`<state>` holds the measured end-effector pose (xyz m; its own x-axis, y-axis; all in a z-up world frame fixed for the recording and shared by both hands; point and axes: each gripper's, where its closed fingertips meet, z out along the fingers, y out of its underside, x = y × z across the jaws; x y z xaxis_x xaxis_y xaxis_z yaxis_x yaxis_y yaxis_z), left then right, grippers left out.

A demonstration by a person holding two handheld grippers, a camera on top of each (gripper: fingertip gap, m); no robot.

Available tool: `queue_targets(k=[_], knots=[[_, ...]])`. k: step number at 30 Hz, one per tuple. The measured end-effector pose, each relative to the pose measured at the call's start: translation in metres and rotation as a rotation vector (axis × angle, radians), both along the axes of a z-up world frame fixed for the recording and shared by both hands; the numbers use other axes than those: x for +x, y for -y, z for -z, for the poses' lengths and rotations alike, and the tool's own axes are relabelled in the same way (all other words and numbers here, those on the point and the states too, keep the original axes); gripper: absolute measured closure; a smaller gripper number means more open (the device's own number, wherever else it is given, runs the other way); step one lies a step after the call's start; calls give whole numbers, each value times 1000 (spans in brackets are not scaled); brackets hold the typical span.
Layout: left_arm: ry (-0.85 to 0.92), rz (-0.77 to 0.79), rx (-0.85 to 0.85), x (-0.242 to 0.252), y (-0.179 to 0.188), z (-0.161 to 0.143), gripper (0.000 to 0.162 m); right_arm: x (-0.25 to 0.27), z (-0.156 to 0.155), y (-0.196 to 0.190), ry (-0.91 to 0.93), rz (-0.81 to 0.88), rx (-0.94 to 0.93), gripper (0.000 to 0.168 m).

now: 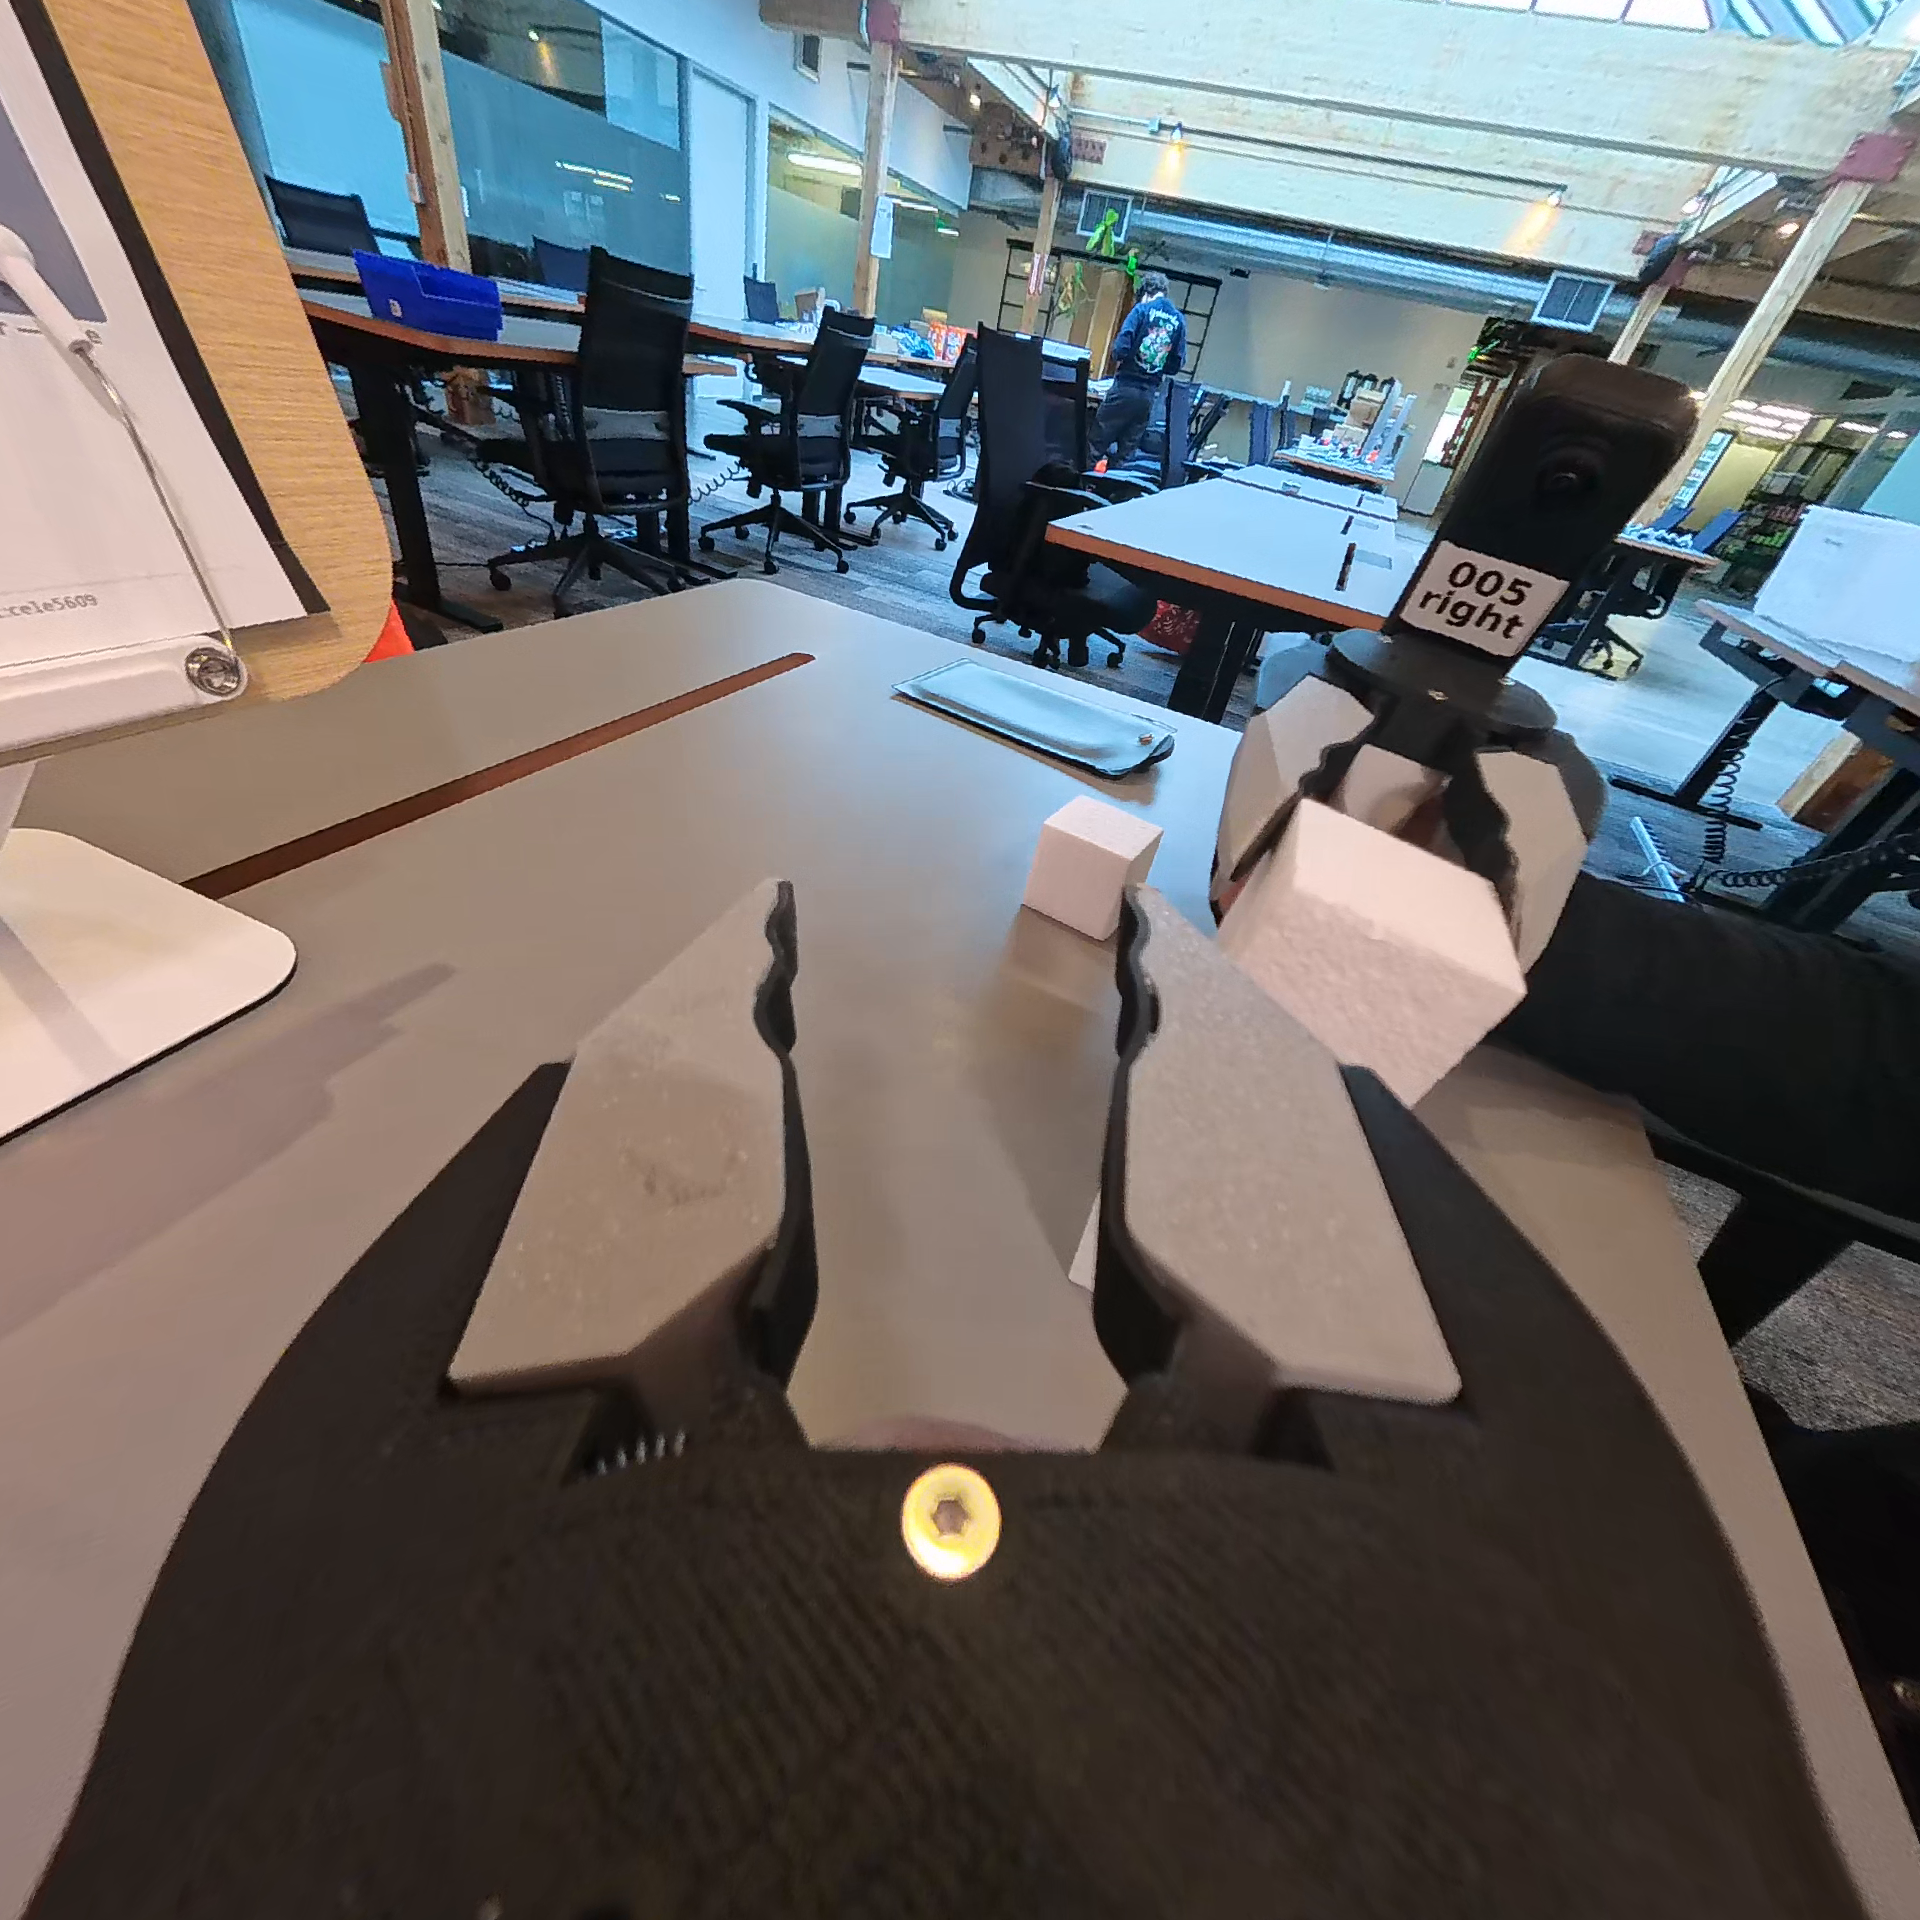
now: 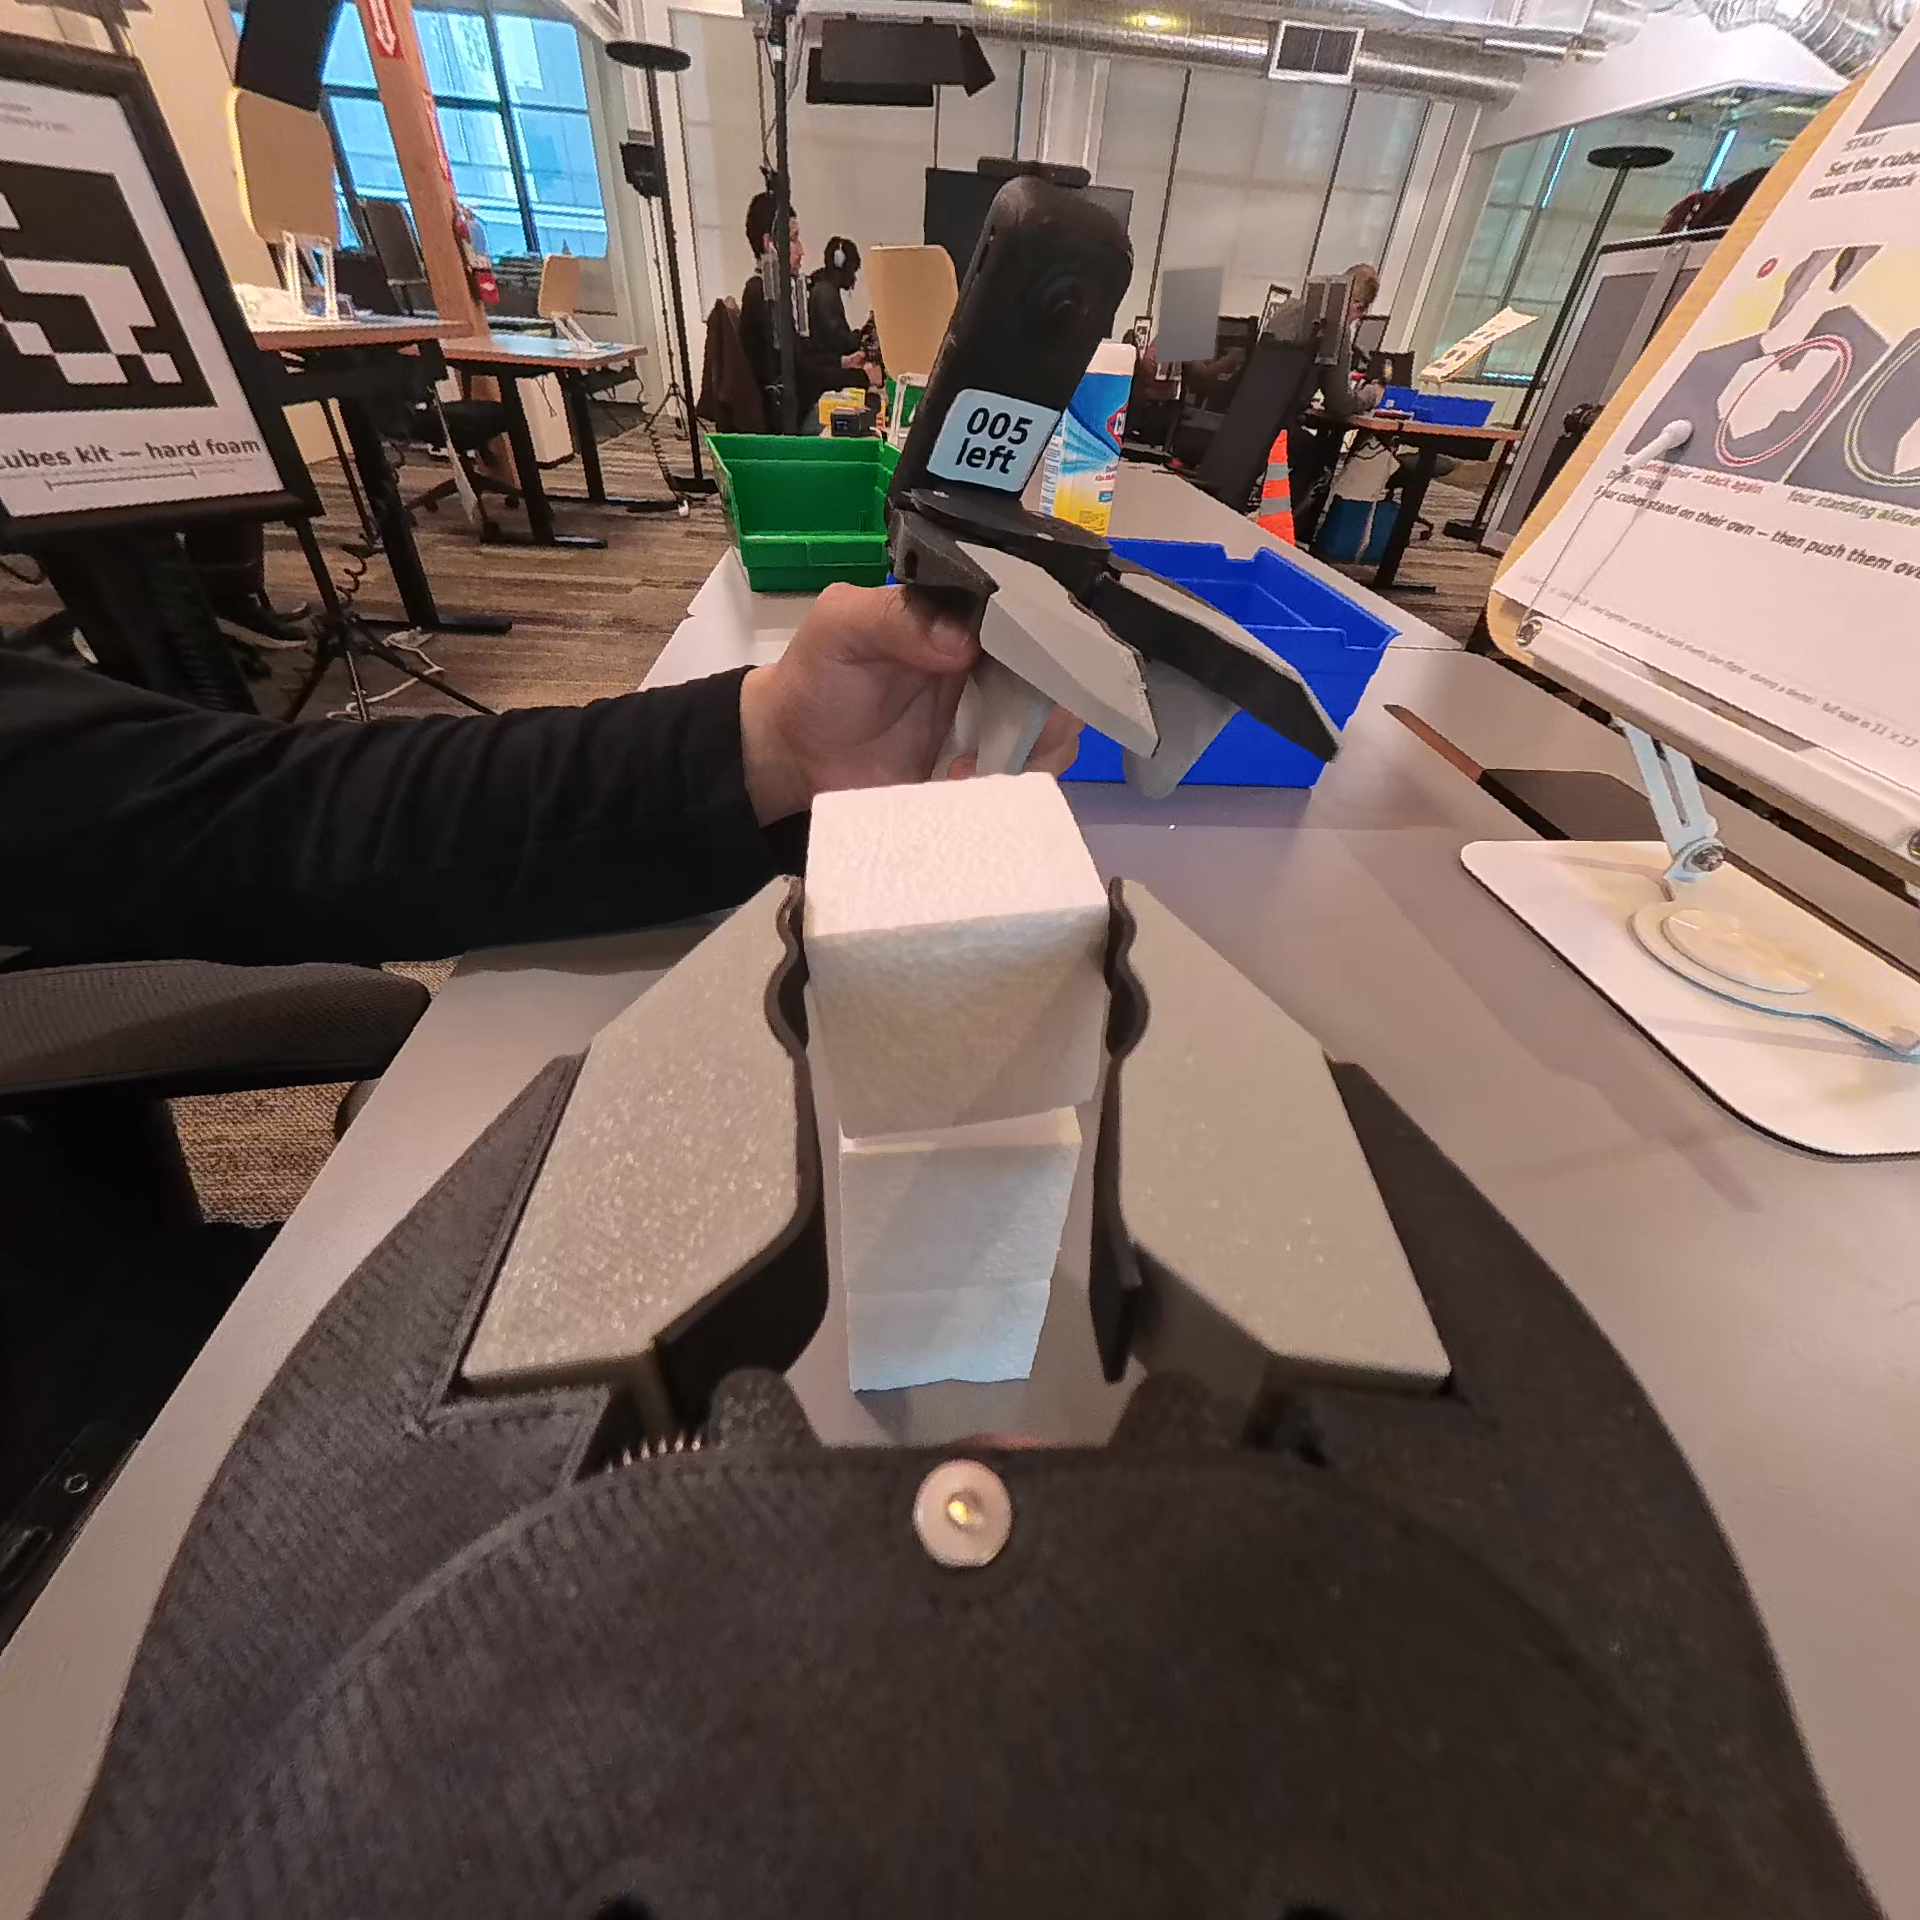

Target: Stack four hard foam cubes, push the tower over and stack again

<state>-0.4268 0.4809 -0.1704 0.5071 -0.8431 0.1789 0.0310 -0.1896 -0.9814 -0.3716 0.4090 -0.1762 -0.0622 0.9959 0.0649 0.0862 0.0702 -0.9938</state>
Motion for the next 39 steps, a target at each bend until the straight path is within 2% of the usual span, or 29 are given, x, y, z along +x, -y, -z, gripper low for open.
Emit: queue_targets(k=[17, 24, 39], knots=[[-5, 5, -2, 1, 1, 0, 102, -1, 4, -1, 6, -7, -25, 113], [-8, 4, 1, 1, 1, 0, 102, -5, 16, 0, 59, -4, -7, 112], [1, -2, 3, -1, 1, -2, 102, 0, 3, -3, 12, 11, -14, 97]])
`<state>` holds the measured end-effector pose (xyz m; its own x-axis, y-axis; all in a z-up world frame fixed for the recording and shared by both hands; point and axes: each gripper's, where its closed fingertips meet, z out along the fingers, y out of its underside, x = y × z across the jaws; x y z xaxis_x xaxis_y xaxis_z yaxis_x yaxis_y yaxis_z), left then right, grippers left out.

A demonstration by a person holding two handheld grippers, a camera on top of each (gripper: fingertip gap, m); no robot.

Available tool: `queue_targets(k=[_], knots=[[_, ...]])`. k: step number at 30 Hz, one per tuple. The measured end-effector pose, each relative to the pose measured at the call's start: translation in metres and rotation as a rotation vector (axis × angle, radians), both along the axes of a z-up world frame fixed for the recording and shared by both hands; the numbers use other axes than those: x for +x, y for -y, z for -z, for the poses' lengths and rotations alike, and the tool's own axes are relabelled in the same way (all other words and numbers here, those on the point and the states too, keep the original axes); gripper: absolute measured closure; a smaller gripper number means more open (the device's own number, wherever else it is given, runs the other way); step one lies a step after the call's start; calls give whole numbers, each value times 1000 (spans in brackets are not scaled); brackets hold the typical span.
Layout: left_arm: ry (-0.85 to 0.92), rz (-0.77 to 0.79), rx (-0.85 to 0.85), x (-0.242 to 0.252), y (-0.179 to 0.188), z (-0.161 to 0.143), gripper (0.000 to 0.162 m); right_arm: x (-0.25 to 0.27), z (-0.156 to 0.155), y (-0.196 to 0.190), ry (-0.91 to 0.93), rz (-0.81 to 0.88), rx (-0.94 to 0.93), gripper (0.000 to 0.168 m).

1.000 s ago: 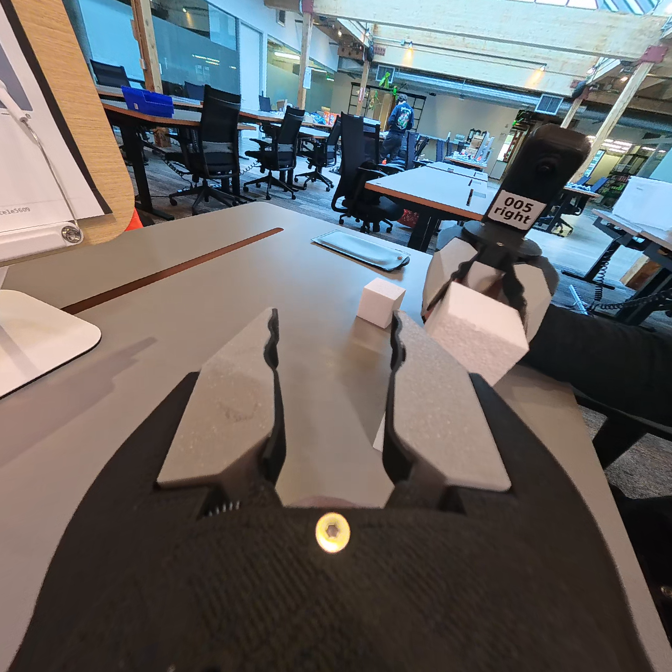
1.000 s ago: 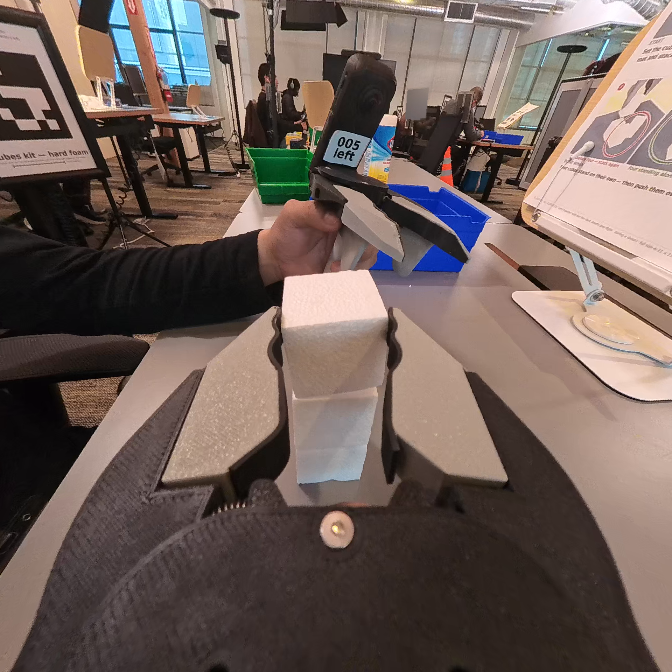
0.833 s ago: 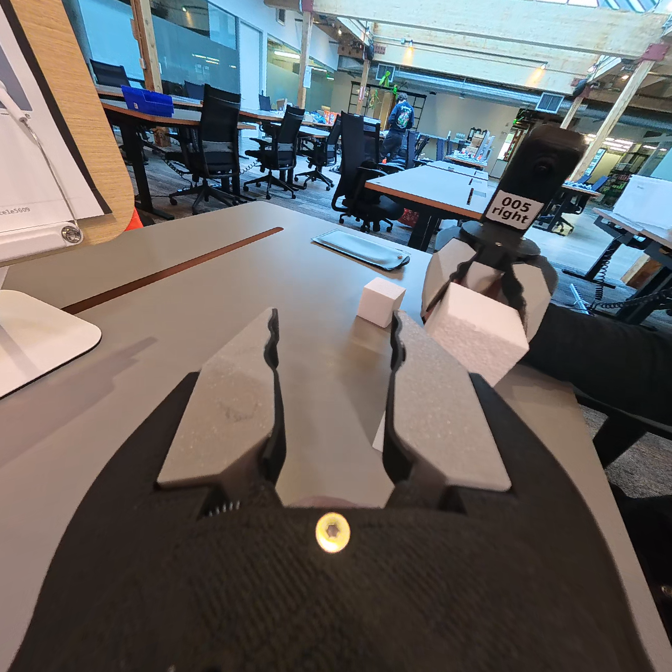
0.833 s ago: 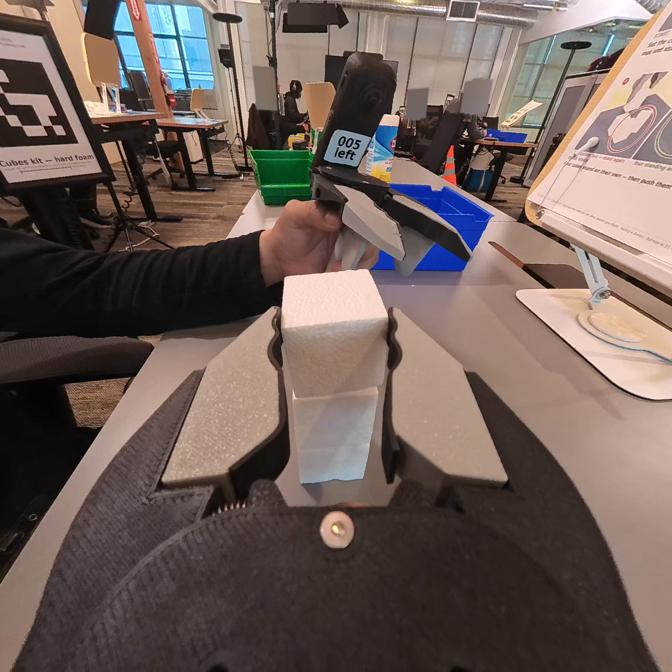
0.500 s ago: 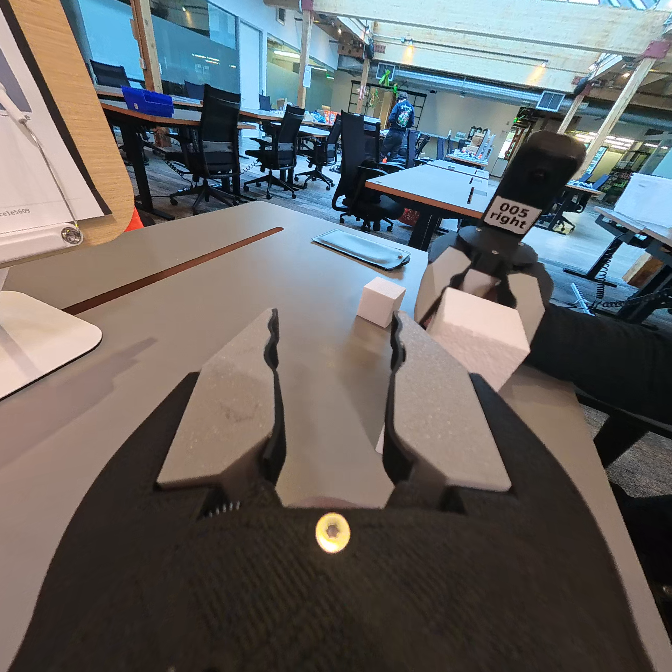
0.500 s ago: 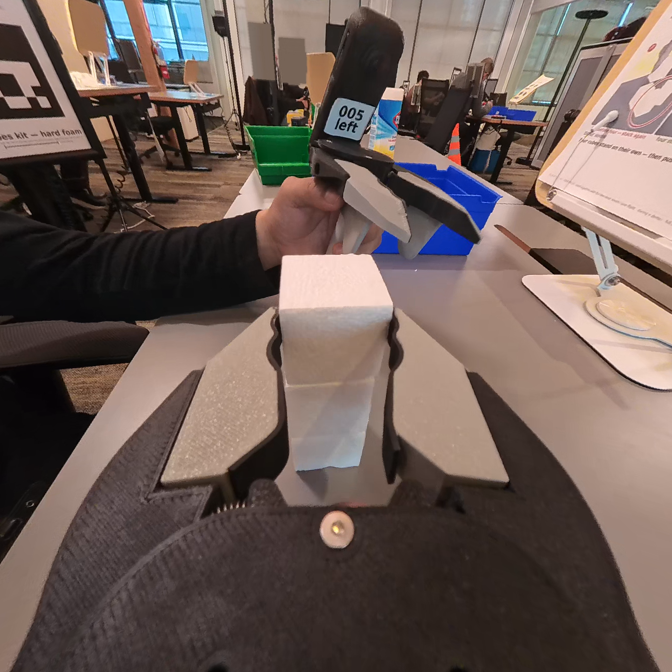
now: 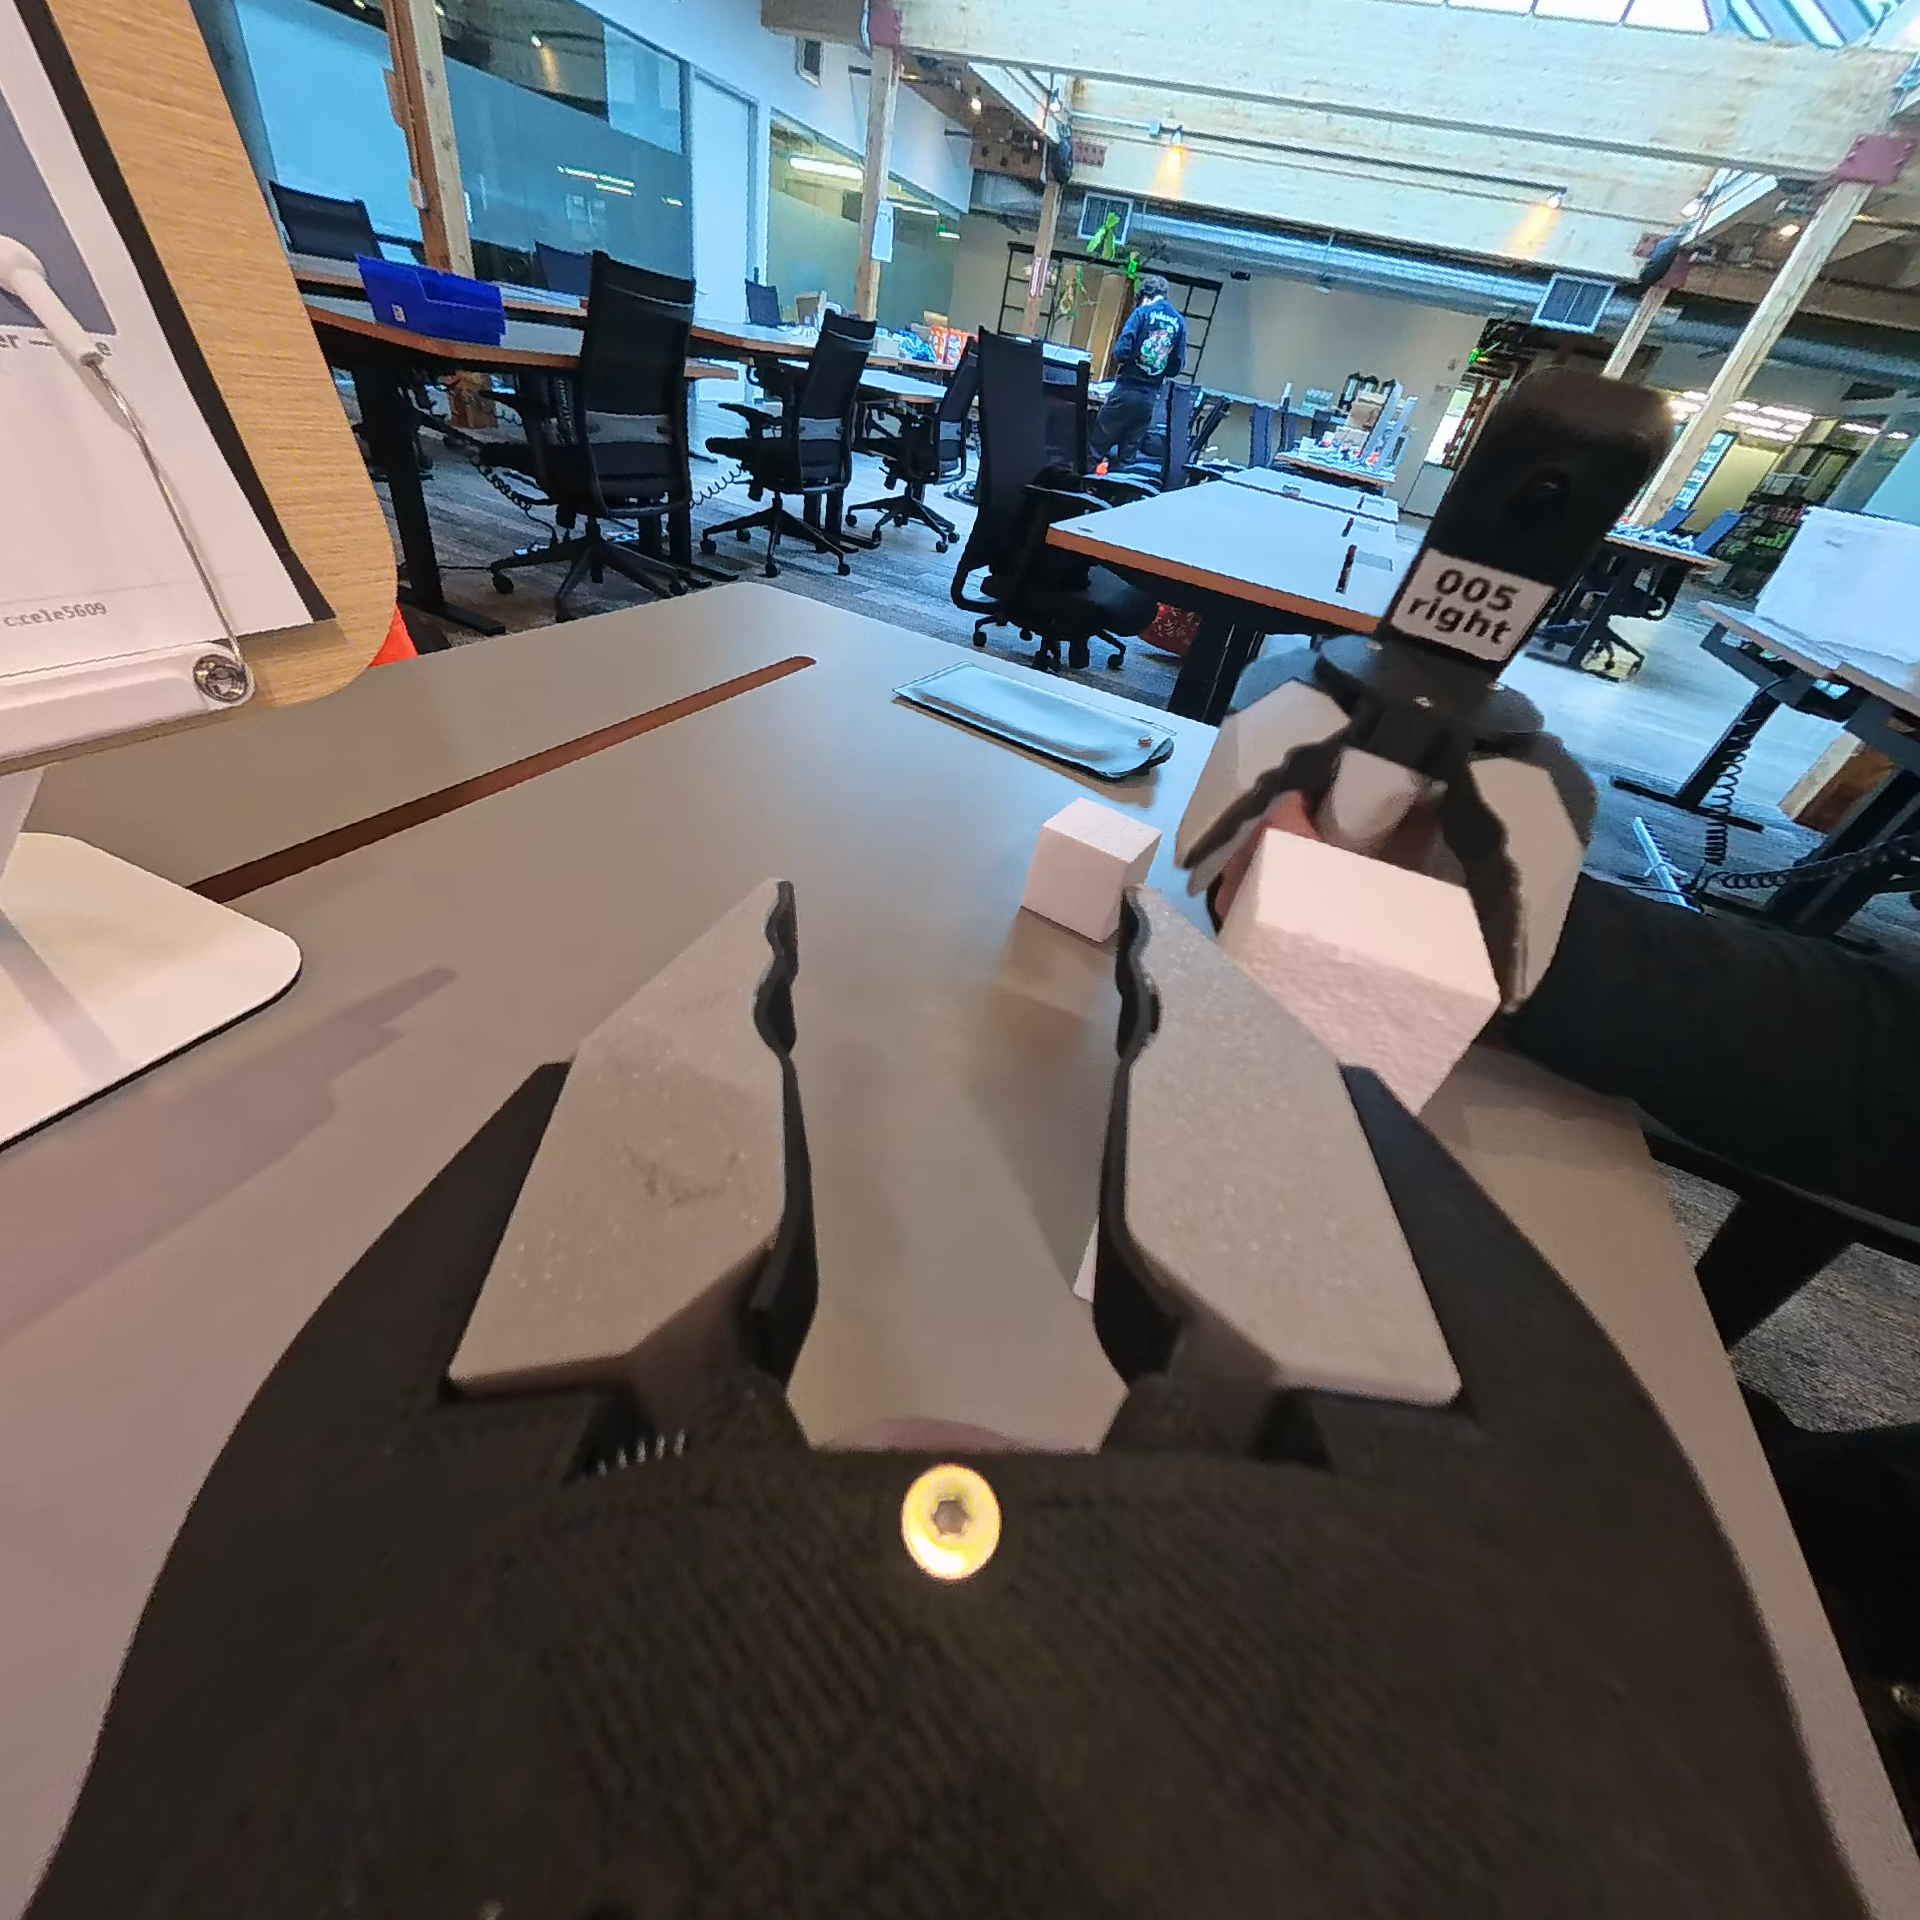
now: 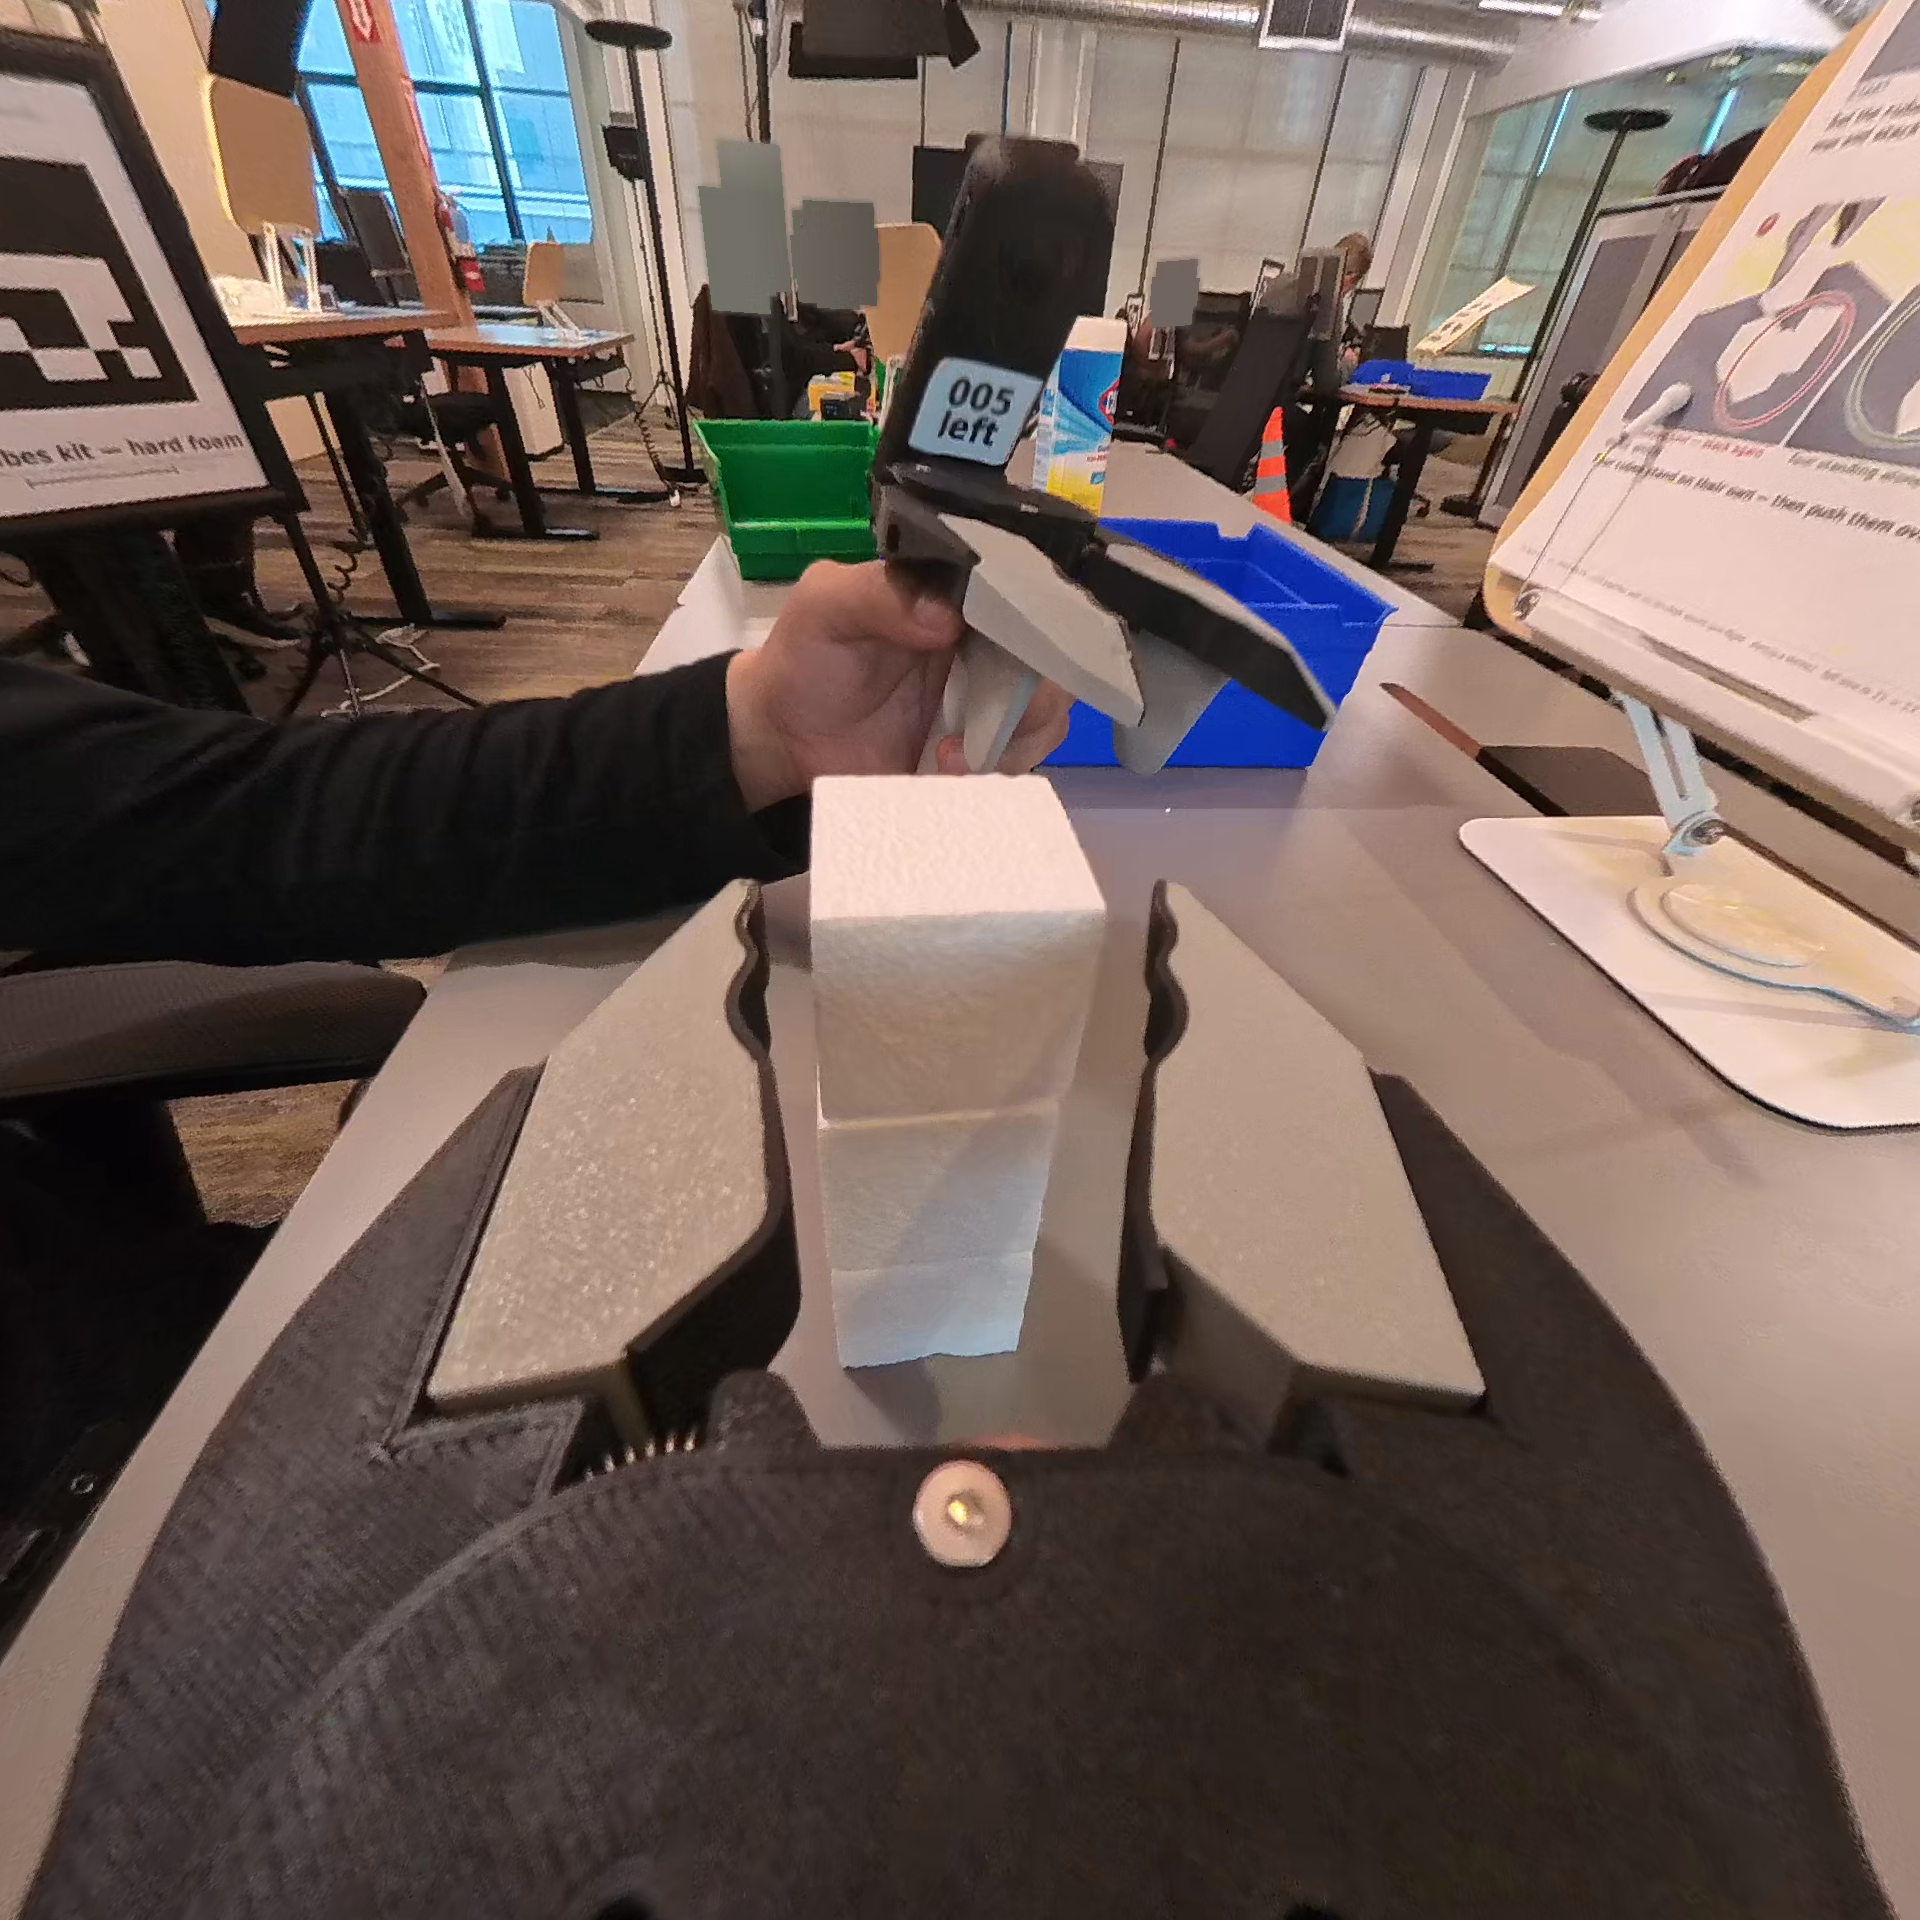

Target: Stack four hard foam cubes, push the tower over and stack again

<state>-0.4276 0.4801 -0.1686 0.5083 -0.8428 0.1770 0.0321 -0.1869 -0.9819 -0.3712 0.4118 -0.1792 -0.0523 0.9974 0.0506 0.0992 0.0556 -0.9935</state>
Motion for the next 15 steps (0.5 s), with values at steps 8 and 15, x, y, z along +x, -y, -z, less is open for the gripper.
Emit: queue_targets(k=[8, 15], knots=[[10, 0, -3, -1, 0, -1, 102, 32, -39, -17, -126, 86, 20, 97], [3, -4, -1, 0, -1, 0, 102, 77, -30, -59, 12, 307, 94, 97]])
